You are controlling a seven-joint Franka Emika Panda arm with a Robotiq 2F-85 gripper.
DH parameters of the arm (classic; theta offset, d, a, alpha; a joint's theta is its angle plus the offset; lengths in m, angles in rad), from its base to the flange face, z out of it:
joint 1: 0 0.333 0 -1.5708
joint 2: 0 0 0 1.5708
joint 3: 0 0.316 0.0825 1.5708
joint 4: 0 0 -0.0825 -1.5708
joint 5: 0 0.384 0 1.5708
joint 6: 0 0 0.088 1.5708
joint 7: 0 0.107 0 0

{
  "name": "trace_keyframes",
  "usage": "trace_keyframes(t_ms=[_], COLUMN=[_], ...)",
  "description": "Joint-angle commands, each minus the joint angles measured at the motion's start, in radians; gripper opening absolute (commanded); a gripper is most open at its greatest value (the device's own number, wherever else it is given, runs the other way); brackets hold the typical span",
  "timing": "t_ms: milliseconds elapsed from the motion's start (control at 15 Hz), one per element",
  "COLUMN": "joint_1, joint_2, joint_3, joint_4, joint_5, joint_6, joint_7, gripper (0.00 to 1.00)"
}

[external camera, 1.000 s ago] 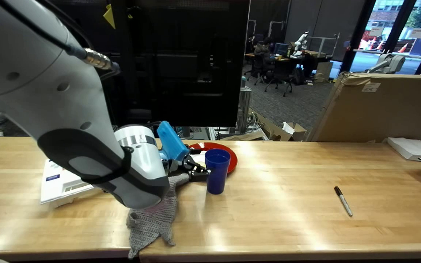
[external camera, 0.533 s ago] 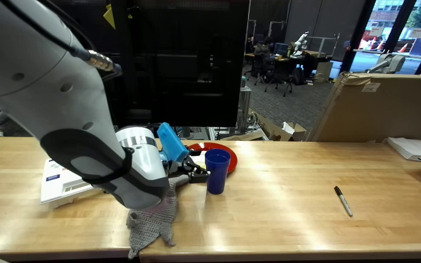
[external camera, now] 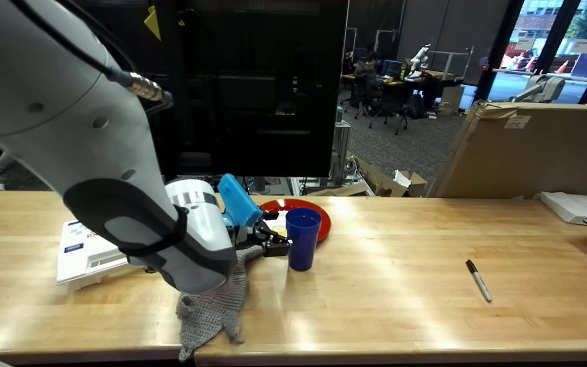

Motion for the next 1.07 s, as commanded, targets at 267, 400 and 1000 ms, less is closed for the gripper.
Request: trace_keyframes(t_ms=[267,400,1000], joint_1=[-0.007,-0.011,-0.033], joint_2=[0.051,0.068,0.1], joint_3=[0.001,-0.002,-0.02], joint_4=[0.024,0.033,0.049], joint_5=[-0.132,-0.152,-0.216], joint_6=[-0.002,0.0,0.022], joint_7=[-0.002,0.004,0.027], gripper=[1.0,1.0,1.0])
